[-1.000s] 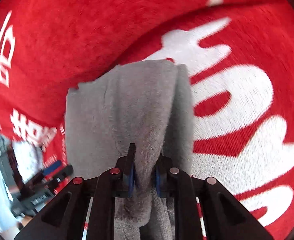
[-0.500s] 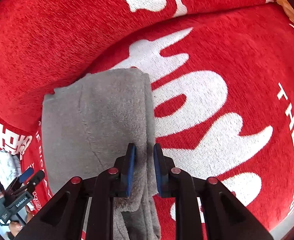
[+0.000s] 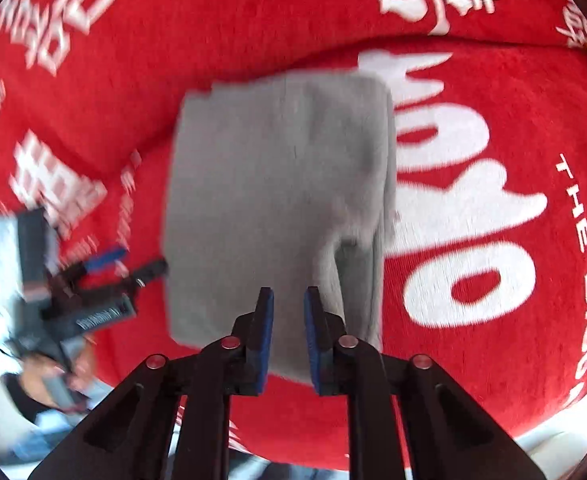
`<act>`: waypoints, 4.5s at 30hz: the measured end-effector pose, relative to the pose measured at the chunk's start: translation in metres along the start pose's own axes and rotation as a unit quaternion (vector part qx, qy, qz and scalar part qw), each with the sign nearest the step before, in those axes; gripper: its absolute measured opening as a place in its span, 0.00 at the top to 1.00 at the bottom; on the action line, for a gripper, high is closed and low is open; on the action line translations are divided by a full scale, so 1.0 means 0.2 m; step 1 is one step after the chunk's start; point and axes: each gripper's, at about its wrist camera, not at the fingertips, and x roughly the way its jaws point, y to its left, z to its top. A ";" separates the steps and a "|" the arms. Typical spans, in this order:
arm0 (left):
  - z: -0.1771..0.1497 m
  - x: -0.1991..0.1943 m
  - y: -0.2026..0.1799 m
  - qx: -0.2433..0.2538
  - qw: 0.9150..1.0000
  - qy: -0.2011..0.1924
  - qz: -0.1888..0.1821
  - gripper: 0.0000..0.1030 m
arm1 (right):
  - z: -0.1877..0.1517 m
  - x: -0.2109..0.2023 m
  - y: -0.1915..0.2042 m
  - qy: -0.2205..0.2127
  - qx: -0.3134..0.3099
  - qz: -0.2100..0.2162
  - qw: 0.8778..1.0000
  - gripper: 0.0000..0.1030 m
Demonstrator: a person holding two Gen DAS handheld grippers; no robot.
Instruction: Fold small clothes
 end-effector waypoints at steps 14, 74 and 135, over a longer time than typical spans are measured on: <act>-0.11 0.01 0.01 0.002 1.000 0.025 0.012 0.16 | -0.13 0.05 -0.19 0.017 0.077 -0.003 0.997 1.00; 0.38 0.18 0.11 -0.101 0.983 0.075 -0.136 0.00 | 0.32 0.25 -0.61 0.021 0.180 0.206 0.962 0.28; -0.35 -0.25 0.91 -0.185 0.981 -0.009 -0.066 0.56 | 0.11 0.30 0.33 0.066 0.070 0.172 0.980 0.62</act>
